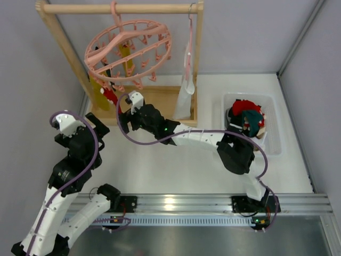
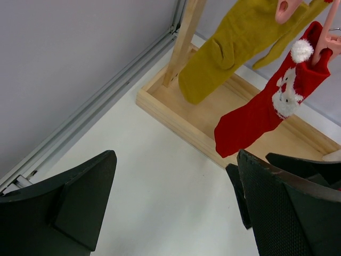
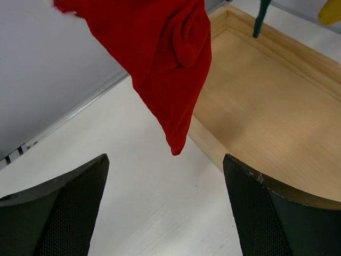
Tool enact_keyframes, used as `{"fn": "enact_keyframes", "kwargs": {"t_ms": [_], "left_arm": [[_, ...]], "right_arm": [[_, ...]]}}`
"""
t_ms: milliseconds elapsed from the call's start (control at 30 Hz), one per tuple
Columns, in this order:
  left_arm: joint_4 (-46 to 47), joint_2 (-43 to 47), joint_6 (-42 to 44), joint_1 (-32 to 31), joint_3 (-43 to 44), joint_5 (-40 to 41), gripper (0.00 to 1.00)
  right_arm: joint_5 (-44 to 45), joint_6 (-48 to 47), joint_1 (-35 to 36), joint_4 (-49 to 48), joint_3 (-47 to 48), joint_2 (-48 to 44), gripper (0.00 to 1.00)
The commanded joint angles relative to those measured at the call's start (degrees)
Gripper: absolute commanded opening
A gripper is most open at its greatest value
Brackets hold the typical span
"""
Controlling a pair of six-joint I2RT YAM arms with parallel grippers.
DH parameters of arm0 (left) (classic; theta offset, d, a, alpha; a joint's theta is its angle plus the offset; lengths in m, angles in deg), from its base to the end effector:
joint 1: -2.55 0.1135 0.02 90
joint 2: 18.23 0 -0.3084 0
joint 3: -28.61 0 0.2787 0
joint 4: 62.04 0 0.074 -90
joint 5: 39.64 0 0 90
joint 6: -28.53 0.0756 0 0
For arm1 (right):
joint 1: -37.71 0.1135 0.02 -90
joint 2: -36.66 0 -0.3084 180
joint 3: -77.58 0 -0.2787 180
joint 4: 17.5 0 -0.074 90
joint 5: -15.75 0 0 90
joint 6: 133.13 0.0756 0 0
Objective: Remove the socks clipped to the hanger
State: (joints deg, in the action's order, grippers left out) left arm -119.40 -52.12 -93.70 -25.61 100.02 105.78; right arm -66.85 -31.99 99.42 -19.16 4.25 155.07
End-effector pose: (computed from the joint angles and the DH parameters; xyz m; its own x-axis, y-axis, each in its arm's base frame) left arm 0.1131 0.0100 0.4155 -0.0318 -0.3263 -0.9447 -0.5106 0.8179 -0.2653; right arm 0.2864 0.5116 0.3020 -0.2385 -0.0388 -0.9704 -0.7818 0.6005 0.1681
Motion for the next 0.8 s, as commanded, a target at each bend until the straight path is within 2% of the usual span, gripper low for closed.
{"fn": "enact_keyframes", "kwargs": {"t_ms": [0,167,200,367,400,467,500,600,633,700,767], "left_arm": [[3.4,-0.6,0.9,1.3,-0.4,-1.7,0.98],[3.9,-0.6,1.1,2.5,-0.5,-3.3,0.98],[3.9,-0.5,1.1,2.7,-0.6,-3.3,0.98],[3.9,0.0,1.2,2.7,-0.6,-3.3,0.98],[4.1,0.1,1.2,2.7,-0.7,-3.4,0.98],[4.1,0.2,1.3,2.8,-0.8,-3.6,0.98],[4.2,0.2,1.4,2.8,-0.9,-3.6,0.98],[4.1,0.2,1.6,2.7,-0.8,-3.4,0.98],[4.2,0.2,1.5,2.8,-0.6,-3.4,0.98],[4.2,0.0,1.6,2.8,-0.4,-3.2,0.98],[4.2,-0.4,1.6,3.0,0.6,-3.6,0.98]], "right_arm": [[0.3,-0.3,0.0,-3.0,6.4,4.1,0.84],[2.7,-0.6,0.0,-2.7,14.9,10.9,0.76],[3.7,-0.4,0.0,-3.3,16.3,11.6,0.71],[8.8,-0.2,-0.2,-6.1,21.2,17.2,0.58],[9.0,-0.4,-0.3,-7.1,22.9,17.9,0.52],[9.2,-1.5,-0.6,-7.2,25.3,20.5,0.45],[9.3,-1.8,-0.6,-7.3,26.8,21.2,0.32],[10.0,-1.9,-0.6,-8.2,25.8,20.7,0.14],[10.3,-1.8,-0.5,-10.4,22.9,19.0,0.07],[10.5,-1.7,-0.2,-13.1,19.2,16.6,0.00],[11.1,-1.8,0.3,-15.5,14.3,13.1,0.00]]}}
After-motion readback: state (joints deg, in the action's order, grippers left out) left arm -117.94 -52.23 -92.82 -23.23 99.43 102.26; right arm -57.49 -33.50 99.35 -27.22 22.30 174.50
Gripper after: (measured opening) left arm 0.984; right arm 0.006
